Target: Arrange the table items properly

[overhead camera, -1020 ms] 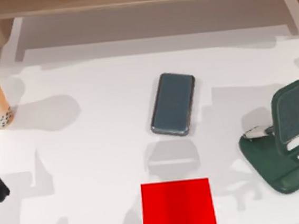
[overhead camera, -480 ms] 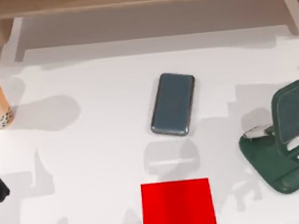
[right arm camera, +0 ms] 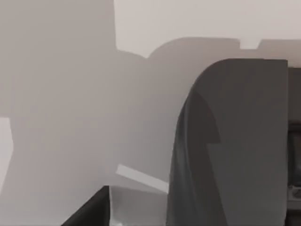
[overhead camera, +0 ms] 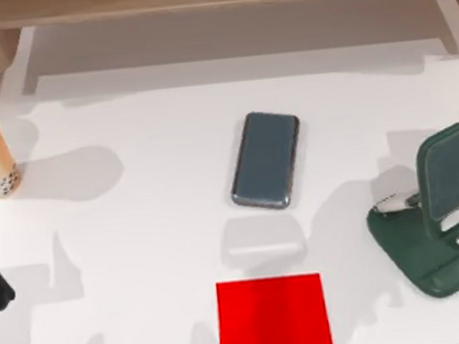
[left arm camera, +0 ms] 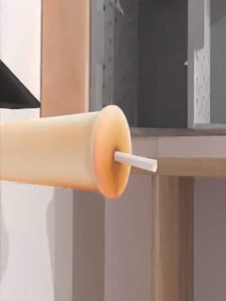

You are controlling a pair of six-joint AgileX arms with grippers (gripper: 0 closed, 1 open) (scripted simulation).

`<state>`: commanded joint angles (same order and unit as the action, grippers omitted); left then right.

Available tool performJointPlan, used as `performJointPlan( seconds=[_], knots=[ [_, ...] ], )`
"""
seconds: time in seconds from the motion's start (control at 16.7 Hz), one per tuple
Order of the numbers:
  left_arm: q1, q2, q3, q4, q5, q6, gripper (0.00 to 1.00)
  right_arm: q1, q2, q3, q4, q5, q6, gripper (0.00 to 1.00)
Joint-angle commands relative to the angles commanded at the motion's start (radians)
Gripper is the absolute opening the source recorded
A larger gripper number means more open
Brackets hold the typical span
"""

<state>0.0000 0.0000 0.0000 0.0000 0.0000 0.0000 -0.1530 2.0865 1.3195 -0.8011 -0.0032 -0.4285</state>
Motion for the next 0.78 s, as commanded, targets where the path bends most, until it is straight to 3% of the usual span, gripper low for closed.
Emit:
performJointPlan(
  seconds=[0.06,0.78],
  knots=[
    [0.000,0.000,0.000,0.000,0.000,0.000,1.00,0.000,0.000,0.000,0.000,0.000,0.000,1.00],
    [0.000,0.000,0.000,0.000,0.000,0.000,1.00,0.000,0.000,0.000,0.000,0.000,0.000,0.10]
  ],
)
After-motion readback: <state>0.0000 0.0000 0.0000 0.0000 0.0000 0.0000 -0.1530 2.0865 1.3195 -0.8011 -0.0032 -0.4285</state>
